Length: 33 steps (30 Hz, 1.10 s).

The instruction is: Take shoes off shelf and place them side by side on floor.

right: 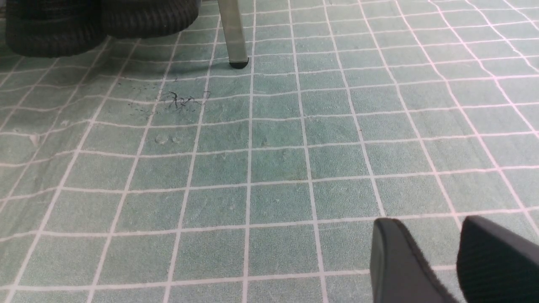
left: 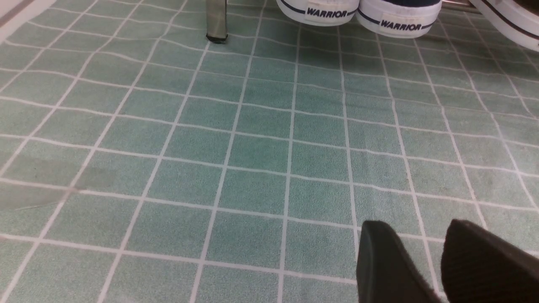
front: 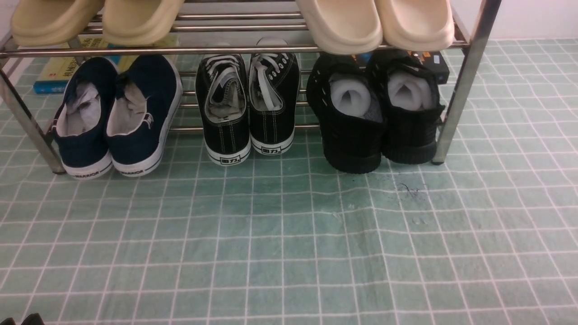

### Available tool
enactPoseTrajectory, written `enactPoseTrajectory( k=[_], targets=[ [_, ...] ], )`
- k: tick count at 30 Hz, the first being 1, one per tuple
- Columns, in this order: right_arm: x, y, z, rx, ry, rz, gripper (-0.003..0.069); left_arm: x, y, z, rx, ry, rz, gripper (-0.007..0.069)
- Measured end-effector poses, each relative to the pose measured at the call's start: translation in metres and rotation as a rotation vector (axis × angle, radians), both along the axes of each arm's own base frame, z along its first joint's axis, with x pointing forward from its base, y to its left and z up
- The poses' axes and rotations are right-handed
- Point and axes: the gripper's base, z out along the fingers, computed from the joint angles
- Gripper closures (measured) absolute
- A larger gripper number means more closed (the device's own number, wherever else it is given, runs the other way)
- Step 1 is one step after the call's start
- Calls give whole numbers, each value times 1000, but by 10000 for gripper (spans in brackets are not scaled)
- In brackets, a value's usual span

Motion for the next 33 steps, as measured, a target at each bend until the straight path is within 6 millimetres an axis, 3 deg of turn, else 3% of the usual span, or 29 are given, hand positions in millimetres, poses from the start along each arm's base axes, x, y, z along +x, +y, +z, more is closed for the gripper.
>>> enactPoseTrajectory(
  k=[5, 14, 19, 26, 31, 33],
  targets=[
    [0, 1, 0, 25, 0, 1, 421, 0, 0, 0, 0, 0, 0, 383],
    [-1, 16, 2, 705, 52, -23, 421, 0, 0, 0, 0, 0, 0, 383],
    [-1, 19, 2, 818, 66, -20, 421, 0, 0, 0, 0, 0, 0, 383],
    [-1, 18, 13, 714, 14, 3, 421, 0, 0, 0, 0, 0, 0, 383],
    [-5, 14, 74, 480, -134, 59, 497, 0, 0, 0, 0, 0, 0, 383],
    [-2, 14, 99, 369, -95, 71, 584, 0, 0, 0, 0, 0, 0, 383]
  ],
)
